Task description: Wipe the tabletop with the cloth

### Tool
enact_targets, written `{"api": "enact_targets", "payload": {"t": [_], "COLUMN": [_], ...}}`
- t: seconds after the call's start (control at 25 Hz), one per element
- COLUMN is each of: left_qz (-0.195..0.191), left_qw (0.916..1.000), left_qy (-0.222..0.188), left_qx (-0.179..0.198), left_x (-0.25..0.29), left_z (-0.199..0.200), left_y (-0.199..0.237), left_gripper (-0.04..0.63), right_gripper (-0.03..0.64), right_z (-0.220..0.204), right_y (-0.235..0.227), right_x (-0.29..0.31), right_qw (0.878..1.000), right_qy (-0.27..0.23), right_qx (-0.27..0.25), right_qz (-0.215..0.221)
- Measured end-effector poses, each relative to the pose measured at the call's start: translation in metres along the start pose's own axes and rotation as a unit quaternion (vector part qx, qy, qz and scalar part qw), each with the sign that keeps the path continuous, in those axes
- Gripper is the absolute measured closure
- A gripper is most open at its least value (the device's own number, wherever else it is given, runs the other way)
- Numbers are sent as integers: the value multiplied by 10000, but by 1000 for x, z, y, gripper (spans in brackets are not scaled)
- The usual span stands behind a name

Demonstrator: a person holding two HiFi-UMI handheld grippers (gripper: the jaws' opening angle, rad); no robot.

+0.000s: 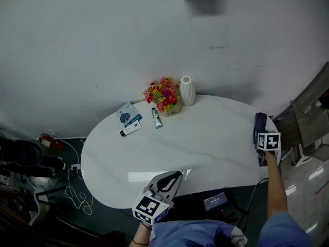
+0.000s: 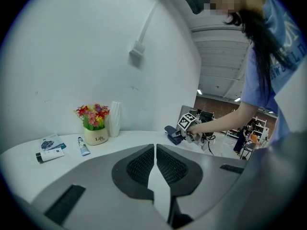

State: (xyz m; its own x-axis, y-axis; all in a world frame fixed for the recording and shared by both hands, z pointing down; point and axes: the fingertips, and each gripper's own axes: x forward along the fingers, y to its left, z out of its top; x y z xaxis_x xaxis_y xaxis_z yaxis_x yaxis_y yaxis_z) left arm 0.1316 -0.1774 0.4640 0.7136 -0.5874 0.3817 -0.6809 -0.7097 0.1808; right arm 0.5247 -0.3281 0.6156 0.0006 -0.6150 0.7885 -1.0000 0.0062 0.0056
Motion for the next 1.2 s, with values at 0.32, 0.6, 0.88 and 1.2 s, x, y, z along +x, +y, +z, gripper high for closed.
{"api": "enact_targets", "payload": {"t": [0.32,0.6,0.88,1.2], "left_qz": [264,643,1268,2040], "left_qw": [9995,9976,9909,9751], "left_qy": [-144,-201,-194,-257], "left_qx": [-46,-128,-401,-832], "left_x": [-73,-165,-264,-355], "left_z": [-18,-52,-99,-142], "left_y": [34,93,164,214], "left_gripper": [575,575,575,575], "right_gripper": [549,549,549,549], "right_z": [14,4,-6,-35], "right_y": [152,339,547,761], "right_x": [-33,-61,-86,-113], "right_qw": [9954,9791,9443,8902], "right_qy": [-280,-335,-406,-406], "right_qx": [-532,-1072,-1968,-2643], "right_qz": [752,1693,2606,3687]}}
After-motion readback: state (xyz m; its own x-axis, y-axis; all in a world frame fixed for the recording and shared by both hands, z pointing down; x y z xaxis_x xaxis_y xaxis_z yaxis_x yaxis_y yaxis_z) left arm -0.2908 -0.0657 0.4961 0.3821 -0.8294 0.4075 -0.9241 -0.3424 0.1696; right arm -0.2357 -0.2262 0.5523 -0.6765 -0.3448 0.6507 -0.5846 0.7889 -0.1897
